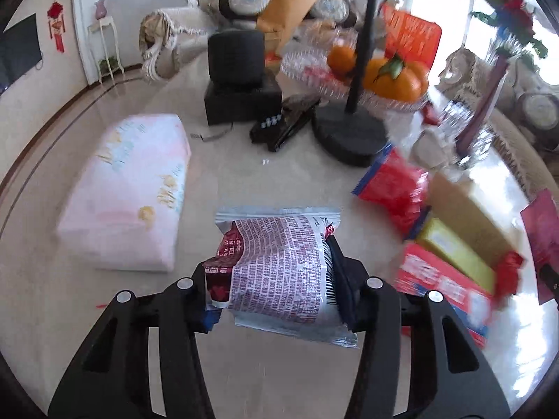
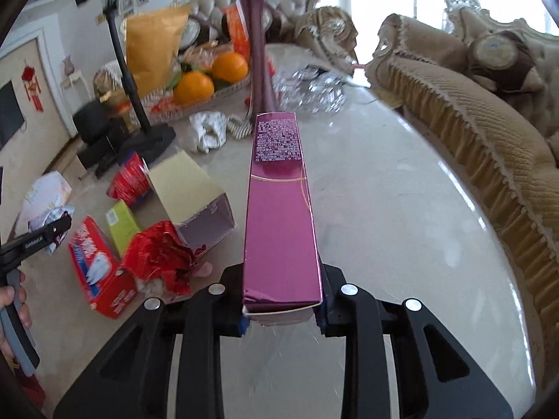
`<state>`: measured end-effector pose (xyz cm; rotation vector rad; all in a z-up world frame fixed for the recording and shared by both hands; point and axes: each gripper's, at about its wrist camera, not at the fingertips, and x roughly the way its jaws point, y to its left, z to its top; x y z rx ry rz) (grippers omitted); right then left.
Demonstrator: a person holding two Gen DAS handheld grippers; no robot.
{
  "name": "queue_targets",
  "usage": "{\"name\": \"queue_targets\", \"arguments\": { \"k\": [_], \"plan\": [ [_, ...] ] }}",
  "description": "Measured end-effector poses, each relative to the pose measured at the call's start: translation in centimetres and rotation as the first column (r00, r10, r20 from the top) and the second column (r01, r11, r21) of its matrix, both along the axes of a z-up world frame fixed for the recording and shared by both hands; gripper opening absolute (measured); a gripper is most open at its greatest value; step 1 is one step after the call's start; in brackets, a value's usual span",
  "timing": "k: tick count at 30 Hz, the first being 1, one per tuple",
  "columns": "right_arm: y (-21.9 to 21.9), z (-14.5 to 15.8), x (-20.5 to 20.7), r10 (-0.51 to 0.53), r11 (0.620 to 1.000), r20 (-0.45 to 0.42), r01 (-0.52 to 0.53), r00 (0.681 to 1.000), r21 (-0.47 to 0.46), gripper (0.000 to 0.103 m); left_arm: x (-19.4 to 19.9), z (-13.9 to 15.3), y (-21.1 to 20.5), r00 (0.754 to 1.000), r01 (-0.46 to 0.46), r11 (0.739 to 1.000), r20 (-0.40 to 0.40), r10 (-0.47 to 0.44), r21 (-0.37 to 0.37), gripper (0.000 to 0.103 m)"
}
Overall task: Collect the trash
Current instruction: 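Carry both items over the wastebasket and open both tools to drop them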
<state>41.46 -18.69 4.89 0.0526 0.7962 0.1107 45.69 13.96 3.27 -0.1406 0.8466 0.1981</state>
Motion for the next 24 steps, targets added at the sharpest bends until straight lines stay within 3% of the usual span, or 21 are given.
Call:
{"name": "queue_targets", "arguments": {
  "k": [5, 12, 19, 24],
  "plan": [
    [-0.7, 2.6, -4.6, 0.030, 0.997, 0.057, -0.034, 0.998, 0.072, 0.026, -6.7, 5.5, -2.2, 0.989, 0.054, 0.998, 0.137, -0.052, -0.012, 0.051],
    [-0.8, 5.9, -16.7, 0.155, 0.978, 0.179, -0.177, 0.972, 0.112, 0.026, -21.7, 9.7, -6.7, 0.936, 0.219, 0.975, 0.275, -0.220, 0.034, 0.051],
    [-0.9, 5.2, -31.6, 0.302, 0.930, 0.175, -0.330, 0.937, 0.164, 0.026, -38.6, 7.2, -10.5, 0.891, 0.374, 0.927, 0.270, -0.366, 0.022, 0.051],
    [-0.3, 2.0, -40.1, 0.377, 0.897, 0.076, -0.384, 0.923, 0.217, 0.026, -46.0, 2.6, -12.4, 0.890, 0.419, 0.908, 0.191, -0.413, 0.012, 0.051]
  ]
}}
